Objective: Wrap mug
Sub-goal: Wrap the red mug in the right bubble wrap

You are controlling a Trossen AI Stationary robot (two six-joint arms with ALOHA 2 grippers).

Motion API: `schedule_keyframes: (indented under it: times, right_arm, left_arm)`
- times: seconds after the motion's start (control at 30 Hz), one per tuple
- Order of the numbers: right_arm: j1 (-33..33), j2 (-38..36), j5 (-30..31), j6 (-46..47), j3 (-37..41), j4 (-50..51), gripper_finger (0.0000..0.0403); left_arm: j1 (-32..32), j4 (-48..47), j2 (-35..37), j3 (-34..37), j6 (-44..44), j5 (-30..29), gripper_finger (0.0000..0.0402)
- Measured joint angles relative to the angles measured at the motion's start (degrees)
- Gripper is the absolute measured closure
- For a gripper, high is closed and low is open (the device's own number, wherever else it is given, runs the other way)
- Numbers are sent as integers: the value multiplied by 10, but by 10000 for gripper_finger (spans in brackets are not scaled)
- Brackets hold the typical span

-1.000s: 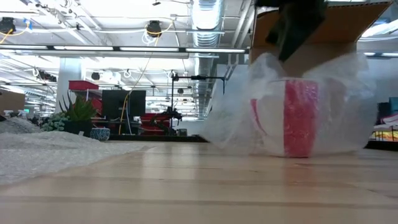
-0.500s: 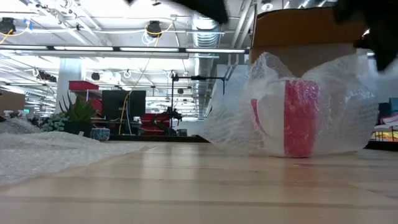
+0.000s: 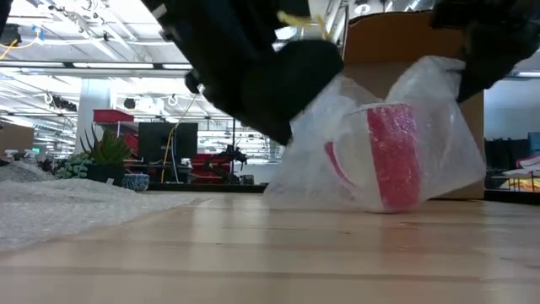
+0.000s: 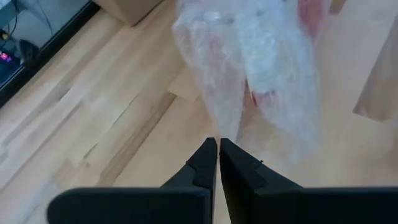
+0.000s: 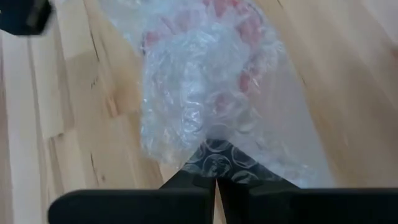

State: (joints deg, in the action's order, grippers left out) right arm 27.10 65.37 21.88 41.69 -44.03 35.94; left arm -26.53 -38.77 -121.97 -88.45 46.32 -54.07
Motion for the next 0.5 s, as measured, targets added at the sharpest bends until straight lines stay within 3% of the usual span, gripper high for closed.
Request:
schedule_keyframes:
  times: [0.3,0.5]
  right_arm:
    - [-13,32,6,-56,0,-59,403]
    - [-9,32,6,-38,0,-42,403]
  left_arm:
    - [26,176,0,36,-179,3,402]
    - [17,127,0,-19,-206,17,402]
